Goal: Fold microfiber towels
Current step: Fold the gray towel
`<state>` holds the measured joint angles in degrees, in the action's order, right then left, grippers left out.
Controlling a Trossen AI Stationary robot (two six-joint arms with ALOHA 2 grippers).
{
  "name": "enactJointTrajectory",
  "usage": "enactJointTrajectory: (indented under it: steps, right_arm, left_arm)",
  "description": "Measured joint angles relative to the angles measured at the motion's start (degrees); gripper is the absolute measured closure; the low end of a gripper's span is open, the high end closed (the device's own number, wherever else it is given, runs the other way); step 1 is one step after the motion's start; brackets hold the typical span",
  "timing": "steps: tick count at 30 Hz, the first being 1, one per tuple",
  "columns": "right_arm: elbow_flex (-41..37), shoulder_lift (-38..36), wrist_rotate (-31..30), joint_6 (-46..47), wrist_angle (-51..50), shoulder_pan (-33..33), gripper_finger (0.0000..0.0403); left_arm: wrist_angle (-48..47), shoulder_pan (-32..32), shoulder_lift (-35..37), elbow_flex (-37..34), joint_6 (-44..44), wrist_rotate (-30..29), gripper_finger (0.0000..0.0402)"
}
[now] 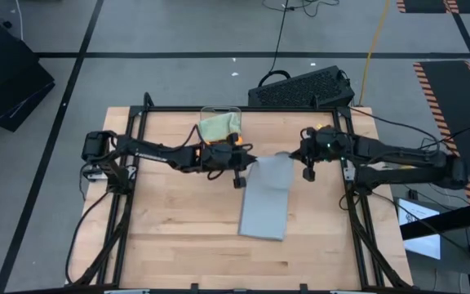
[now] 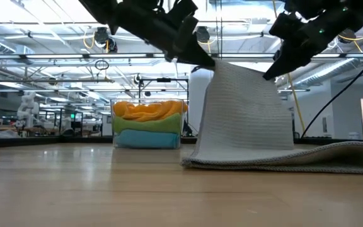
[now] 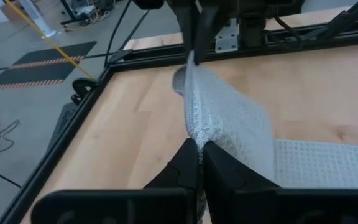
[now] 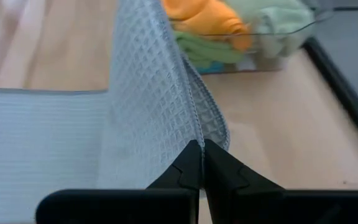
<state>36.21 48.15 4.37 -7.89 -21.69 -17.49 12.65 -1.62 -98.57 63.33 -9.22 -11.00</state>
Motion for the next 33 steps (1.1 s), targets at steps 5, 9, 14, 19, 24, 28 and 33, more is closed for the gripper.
enactJointTrajectory:
  steps: [5,9,14,19,24,28,33]
  right_arm:
    - [0.06,1.54,0.68,-4.41,1.95,-5.81,0.0399]
    - [0.06,2.68,2.32,-6.74,4.23,-8.04,0.0399]
    - [0.06,4.43,6.61,-4.35,3.33,-8.75,0.0399]
    - [-2.11,5.36,12.19,0.9,5.14,-7.83,0.0399]
    - [-3.33,4.99,12.14,7.06,6.22,-4.88,0.0399]
    - [-3.39,4.1,12.09,10.48,5.7,-2.2,0.0399]
    - [-3.39,1.56,12.1,14.73,3.57,0.6,0.0399]
  left_arm:
    - [0.01,-2.0,-0.02,0.0,-0.14,2.93,0.0396]
    - [-0.45,-2.95,-0.02,0.0,0.01,3.63,0.0388]
    - [-0.58,-2.98,0.0,0.0,0.25,3.99,0.0395]
    - [-1.06,-2.89,-0.02,0.0,0.54,6.59,0.0388]
    - [-1.53,-2.66,-0.01,0.0,0.35,6.77,0.0391]
    - [-2.1,-2.66,0.03,0.0,0.15,8.37,0.0393]
    - [-2.56,-2.33,0.03,0.02,0.19,8.48,0.0389]
